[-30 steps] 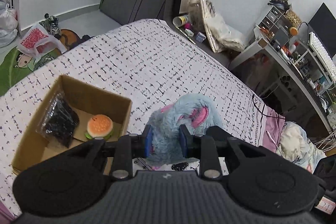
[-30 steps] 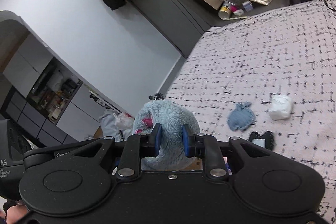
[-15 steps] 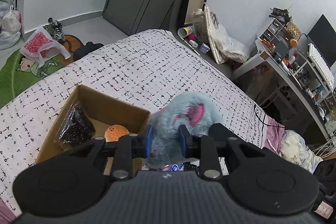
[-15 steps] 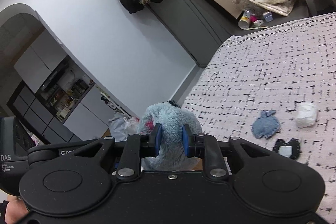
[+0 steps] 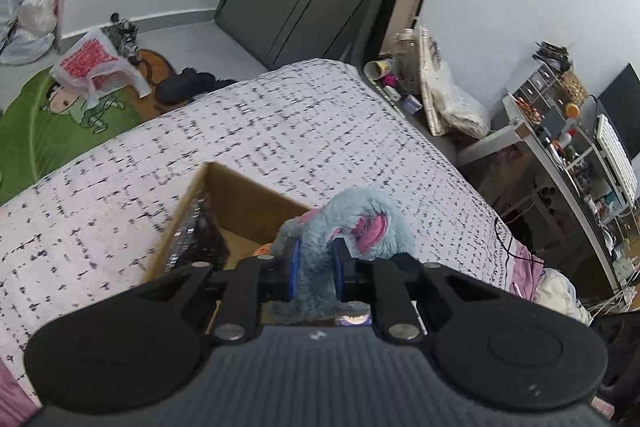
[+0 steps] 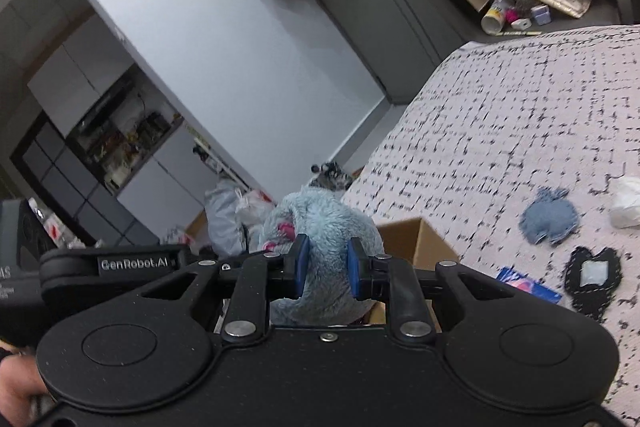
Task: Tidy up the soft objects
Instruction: 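Carry the blue fuzzy plush with both tools over the cardboard box, then open both tools to drop the blue fuzzy plush into the box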
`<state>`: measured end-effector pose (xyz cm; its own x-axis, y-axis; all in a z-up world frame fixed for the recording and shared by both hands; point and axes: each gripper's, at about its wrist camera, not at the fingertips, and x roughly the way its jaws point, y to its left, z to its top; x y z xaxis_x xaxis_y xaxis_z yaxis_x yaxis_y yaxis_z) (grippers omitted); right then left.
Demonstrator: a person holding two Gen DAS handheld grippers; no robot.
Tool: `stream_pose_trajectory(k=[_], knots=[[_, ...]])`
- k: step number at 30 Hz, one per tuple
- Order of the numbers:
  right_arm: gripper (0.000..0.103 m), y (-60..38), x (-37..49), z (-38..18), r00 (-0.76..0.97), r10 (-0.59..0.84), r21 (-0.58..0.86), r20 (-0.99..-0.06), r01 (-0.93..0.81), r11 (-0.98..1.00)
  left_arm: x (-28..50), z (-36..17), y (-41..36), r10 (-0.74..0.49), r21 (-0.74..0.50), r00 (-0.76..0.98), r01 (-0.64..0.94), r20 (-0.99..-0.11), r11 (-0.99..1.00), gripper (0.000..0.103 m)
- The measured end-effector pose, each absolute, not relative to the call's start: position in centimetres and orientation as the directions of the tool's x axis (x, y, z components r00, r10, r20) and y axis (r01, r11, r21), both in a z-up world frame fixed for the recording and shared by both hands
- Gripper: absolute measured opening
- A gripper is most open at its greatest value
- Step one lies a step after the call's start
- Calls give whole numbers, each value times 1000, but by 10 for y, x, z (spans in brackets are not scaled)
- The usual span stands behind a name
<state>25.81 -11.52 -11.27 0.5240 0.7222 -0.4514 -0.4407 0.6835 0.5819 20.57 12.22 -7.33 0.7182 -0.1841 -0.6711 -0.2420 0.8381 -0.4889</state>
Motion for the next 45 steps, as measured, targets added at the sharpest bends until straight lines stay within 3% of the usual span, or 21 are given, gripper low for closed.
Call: stream_pose_trajectory(k=[21, 23, 25, 27, 34, 37, 41, 45], knots=[[26, -57, 252, -145, 306, 668, 516, -678, -449, 729, 200, -106, 164, -161, -407, 595, -305, -787, 861, 20], [44, -59, 250, -141, 309, 663, 514, -682, -443, 734, 201, -104, 162, -150, -389, 589, -304, -794, 870, 22], [54, -63, 247, -134, 327, 666, 510, -670, -449, 734, 201, -100, 160, -127, -364, 587, -307, -800, 879, 29], [56, -65, 246, -129, 337, 666, 504, -665, -456, 733, 199, -95, 157, -106, -346, 591, -309, -800, 886, 36], [79, -80, 244, -116, 394, 643, 478, -657, -442, 759, 195, -74, 145, -12, -279, 625, -332, -780, 901, 71], [83, -87, 243, -111, 410, 640, 478, -650, -434, 763, 195, -63, 138, 10, -262, 647, -323, -763, 909, 80], [90, -96, 241, -105, 430, 647, 485, -630, -434, 760, 196, -52, 127, 58, -214, 651, -330, -756, 920, 82], [93, -103, 241, -99, 451, 643, 473, -619, -439, 764, 195, -38, 119, 51, -241, 685, -324, -727, 915, 82]])
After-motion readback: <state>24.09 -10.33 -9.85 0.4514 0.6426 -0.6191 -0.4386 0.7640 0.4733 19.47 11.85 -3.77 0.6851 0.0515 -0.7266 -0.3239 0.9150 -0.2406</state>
